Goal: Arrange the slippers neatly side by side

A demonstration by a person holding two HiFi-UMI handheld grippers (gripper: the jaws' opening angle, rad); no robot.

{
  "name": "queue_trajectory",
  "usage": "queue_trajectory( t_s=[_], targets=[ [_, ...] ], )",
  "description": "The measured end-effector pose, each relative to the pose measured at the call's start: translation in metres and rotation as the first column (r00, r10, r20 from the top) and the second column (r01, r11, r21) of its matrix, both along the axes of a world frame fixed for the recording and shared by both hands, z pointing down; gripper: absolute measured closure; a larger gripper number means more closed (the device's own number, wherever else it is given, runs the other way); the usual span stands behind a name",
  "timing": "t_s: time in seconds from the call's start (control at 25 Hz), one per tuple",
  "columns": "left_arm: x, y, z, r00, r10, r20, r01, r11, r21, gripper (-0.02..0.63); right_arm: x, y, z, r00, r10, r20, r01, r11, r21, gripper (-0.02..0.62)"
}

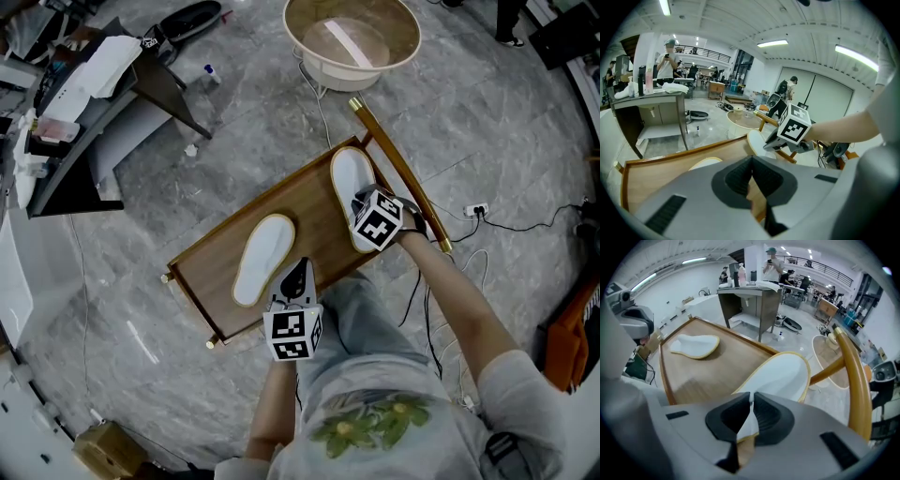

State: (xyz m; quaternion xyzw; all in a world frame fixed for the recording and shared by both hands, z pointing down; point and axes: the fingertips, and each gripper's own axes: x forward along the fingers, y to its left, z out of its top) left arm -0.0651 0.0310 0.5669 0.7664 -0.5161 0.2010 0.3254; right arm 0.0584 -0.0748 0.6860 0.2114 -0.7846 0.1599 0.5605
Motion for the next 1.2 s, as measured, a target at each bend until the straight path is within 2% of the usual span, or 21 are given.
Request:
queue_trajectory(
  t_s=[0.12, 0.24, 0.32, 0.44, 0.56, 0.72, 0.92, 1.04, 1.2],
  targets=[
    [0.002, 0.002, -0.001, 1.000, 0.001, 0.001, -0.001, 1.000, 0.000, 0.591, -0.001, -0.002, -0.001, 0.998, -0.046, -0.029, 0.047, 0.999, 0.009, 0.570],
    [0.005, 0.003, 0.000, 1.000, 0.002, 0.000, -0.002, 1.000, -0.002, 0.591, 0.001, 0.000, 0.005, 0.999, -0.023, -0.031, 0.023, 1.000, -0.012, 0.572],
    [0.007, 0.004, 0.001, 1.000, 0.005, 0.000, -0.005, 1.000, -0.004, 0.591, 0.005, -0.002, 0.009, 0.999, 0.037, -0.023, -0.037, 0.999, -0.013, 0.572],
    [0.008, 0.006, 0.002, 1.000, 0.006, 0.001, -0.006, 1.000, -0.009, 0.591, 0.011, -0.009, 0.009, 0.983, 0.184, 0.014, -0.184, 0.983, -0.014, 0.572],
    [0.008, 0.006, 0.003, 1.000, 0.004, 0.002, -0.004, 1.000, -0.012, 0.591, 0.018, -0.016, 0.007, 0.939, 0.338, 0.056, -0.337, 0.941, -0.036, 0.572],
    [0.007, 0.006, 0.004, 1.000, 0.002, 0.002, -0.002, 1.000, -0.012, 0.591, 0.036, -0.013, 0.007, 0.843, 0.537, 0.035, -0.533, 0.842, -0.085, 0.572],
    [0.005, 0.007, 0.005, 1.000, -0.003, 0.005, 0.003, 1.000, -0.013, 0.591, 0.041, -0.015, 0.012, 0.766, 0.638, 0.078, -0.629, 0.769, -0.113, 0.572],
    [0.005, 0.008, 0.007, 1.000, -0.006, 0.006, 0.006, 1.000, -0.017, 0.591, 0.046, -0.018, 0.016, 0.740, 0.664, 0.107, -0.654, 0.747, -0.118, 0.572],
    [0.003, 0.011, 0.011, 1.000, -0.010, 0.010, 0.010, 1.000, -0.027, 0.591, 0.044, -0.019, 0.015, 0.736, 0.665, 0.130, -0.653, 0.747, -0.121, 0.561]
  ],
)
